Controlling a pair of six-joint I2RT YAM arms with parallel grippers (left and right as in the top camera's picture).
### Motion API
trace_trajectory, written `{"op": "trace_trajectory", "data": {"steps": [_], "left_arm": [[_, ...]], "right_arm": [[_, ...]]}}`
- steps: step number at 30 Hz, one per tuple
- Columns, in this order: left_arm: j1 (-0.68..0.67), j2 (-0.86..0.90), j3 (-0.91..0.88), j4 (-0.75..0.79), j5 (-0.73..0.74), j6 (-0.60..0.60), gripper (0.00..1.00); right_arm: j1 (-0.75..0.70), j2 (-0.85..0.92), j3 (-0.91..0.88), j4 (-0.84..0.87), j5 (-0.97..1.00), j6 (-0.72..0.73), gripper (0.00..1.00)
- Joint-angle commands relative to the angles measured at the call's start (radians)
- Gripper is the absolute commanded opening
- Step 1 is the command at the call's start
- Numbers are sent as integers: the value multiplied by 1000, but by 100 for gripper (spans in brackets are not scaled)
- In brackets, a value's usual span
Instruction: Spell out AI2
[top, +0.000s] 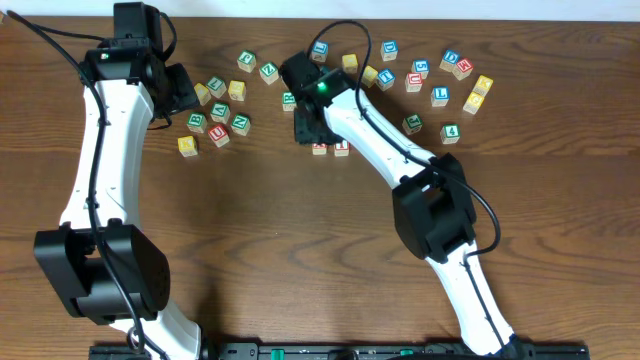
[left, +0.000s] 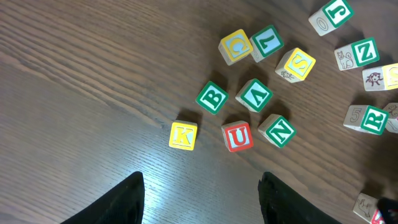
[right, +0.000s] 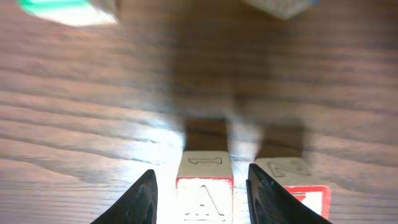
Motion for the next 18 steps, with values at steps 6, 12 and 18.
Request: {"op": "trace_trajectory", "data": {"steps": [6,12,18], "left_arm": [[3,-24,-11,-1,-9,-5,59],[3,-24,-11,0,-9,-5,59],[3,-24,-11,-1,-9,-5,58]], "right_arm": [[-91,-95,87,68,5,-87,42],[-115,-94,80,165,25,-92,42],[-118,-69,62,233,74,-83,45]]}}
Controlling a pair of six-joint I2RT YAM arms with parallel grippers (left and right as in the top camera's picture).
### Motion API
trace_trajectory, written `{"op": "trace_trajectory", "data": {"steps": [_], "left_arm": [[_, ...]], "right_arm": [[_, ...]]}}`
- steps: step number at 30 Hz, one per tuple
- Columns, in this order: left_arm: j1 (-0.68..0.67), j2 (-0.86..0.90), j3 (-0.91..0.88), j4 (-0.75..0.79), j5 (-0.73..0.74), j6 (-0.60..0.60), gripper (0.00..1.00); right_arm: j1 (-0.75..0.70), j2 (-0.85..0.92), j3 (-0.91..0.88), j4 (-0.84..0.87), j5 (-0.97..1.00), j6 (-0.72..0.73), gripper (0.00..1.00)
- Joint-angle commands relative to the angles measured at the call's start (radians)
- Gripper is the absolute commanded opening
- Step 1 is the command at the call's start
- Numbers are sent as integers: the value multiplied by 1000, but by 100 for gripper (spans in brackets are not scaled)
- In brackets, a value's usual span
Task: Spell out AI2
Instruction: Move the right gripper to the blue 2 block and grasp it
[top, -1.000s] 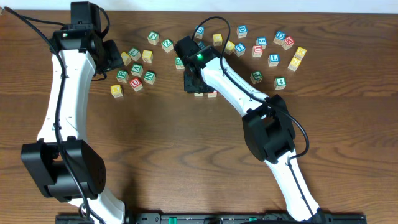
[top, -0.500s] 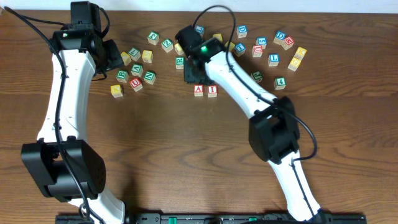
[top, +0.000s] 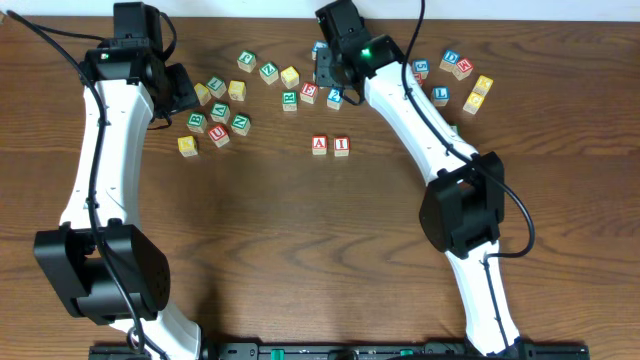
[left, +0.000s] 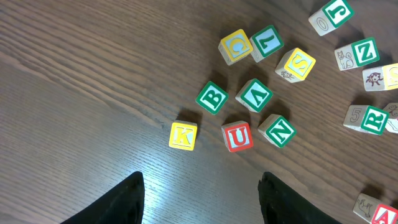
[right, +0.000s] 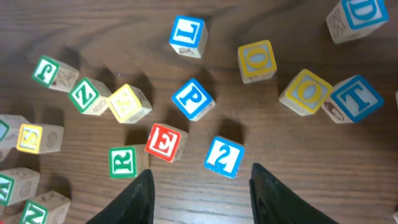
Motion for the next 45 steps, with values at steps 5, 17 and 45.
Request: {"op": "trace_trajectory", "data": {"steps": [5,17,45], "left_arm": [[3,-24,-11,-1,-9,-5,58],[3,-24,-11,6,-9,-5,59],[3,-24,-11,6,-10,-5,59]], "right_arm": [[6,49,-10,39,47,24,46],[-6,138,-11,53,34,118,51],[-35,187,-7,42,33,-35,23]]}}
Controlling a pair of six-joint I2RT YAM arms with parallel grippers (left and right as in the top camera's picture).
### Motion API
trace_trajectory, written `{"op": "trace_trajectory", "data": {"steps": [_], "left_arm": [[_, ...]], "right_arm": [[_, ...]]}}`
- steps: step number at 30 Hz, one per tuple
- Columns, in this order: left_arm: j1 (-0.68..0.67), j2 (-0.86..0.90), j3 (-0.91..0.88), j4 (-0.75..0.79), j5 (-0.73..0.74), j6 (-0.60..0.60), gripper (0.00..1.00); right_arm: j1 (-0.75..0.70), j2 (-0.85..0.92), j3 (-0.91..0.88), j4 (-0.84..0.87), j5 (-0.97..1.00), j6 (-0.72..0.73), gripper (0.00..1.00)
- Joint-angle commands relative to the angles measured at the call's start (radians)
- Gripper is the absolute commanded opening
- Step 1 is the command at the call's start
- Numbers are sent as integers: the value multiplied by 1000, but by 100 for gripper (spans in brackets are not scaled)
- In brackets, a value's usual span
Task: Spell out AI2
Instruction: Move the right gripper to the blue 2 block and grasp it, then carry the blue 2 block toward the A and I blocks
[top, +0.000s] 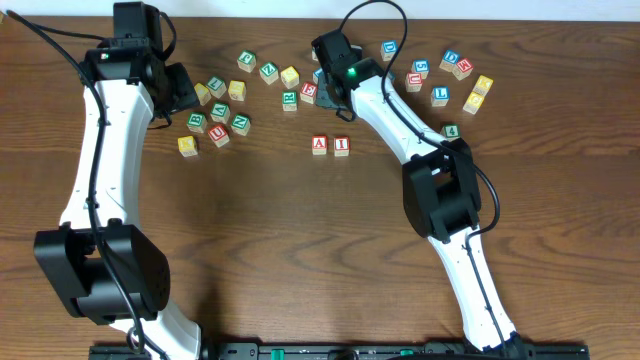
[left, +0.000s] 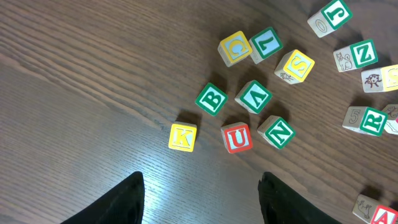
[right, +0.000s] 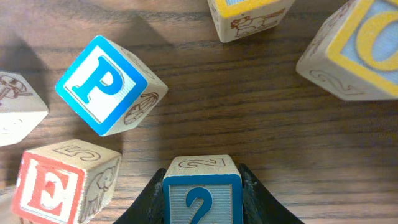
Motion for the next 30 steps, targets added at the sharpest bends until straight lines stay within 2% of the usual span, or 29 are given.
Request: {"op": "trace_trajectory", "data": {"steps": [1,5,16,22,30], "left_arm": [[3,-24,-11,2,-10,-5,59],[3,-24,-11,2,-10,-5,58],[3,-24,-11,7,-10,-5,59],[3,-24,-11,18,-9,-5,59],[3,-24,-11,17,-9,-5,58]], "right_arm": [[-26,-21,3,-35,-1,-97,24],[-42,-74,3,-109,-79,-196,24],[-49,-129,-29,-483,-131,-267,24],[-19,-129,-139,-484,-130,-257,25],[-18,-129,-145,-457,-131,-223,27]]}}
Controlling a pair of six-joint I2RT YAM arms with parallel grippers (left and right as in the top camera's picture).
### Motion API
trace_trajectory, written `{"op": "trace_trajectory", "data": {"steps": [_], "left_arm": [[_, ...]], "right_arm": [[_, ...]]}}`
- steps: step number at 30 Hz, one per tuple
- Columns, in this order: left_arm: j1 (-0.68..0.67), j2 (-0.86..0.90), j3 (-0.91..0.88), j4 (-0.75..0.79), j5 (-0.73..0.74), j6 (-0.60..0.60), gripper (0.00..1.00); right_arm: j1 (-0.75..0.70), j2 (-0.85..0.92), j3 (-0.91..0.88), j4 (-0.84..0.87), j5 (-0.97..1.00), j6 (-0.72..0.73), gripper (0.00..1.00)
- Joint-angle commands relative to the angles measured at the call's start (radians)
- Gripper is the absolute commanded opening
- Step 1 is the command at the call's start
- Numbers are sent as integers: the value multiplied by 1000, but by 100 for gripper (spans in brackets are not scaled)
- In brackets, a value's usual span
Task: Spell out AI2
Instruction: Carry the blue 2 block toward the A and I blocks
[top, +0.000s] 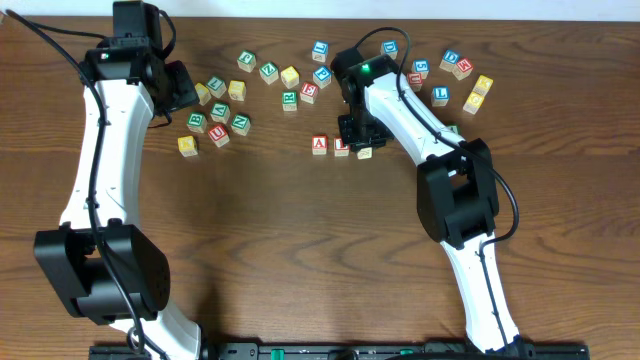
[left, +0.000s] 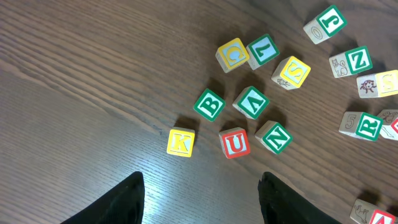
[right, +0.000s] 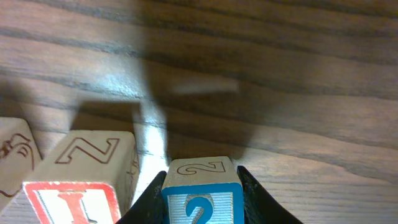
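Observation:
In the overhead view a red A block (top: 319, 144) and a red I block (top: 341, 147) lie side by side in a row at mid-table. My right gripper (top: 357, 133) sits at the right end of that row. In the right wrist view the right gripper (right: 200, 179) is shut on the blue 2 block (right: 202, 202), which sits just right of the I block (right: 74, 190) with a narrow gap between them. My left gripper (left: 202, 199) is open over bare wood at the back left, with nothing between its fingers.
Loose letter blocks lie along the back of the table: a cluster with K (left: 180, 142), U (left: 235, 143), B (left: 209, 104) and N (left: 273, 137) below the left gripper, a middle group (top: 290, 80), and a right group (top: 450, 70).
My right gripper, then around the 2 block among the loose blocks at the back, now holds it just right of the I block. The left wrist view has shifted slightly.
My right gripper was open at the A block, with the I block beside it. Then it hung open over the loose blocks at the back, above the 2. Then its fingers were around the 2, and now the 2 is held beside the I.

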Motion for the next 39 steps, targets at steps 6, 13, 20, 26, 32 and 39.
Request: {"op": "trace_trajectory", "data": {"steps": [6,13,20,26,32,39], "left_arm": [[3,-24,-11,2,-9,-5,59],[3,-24,-11,2,-9,-5,59],[3,-24,-11,5,-9,-5,59],[3,-24,-11,5,-9,-5,59],[3,-24,-11,5,-9,-5,59],[3,-24,-11,5,-9,-5,59]], "right_arm": [[8,-14,-20,66,-5,33,32],[14,-14,-19,69,-5,32,34],[11,-15,-11,70,-5,32,16],[9,-17,4,81,12,28,9],[9,-32,11,181,84,11,9],[11,-26,1,418,178,-24,8]]}}
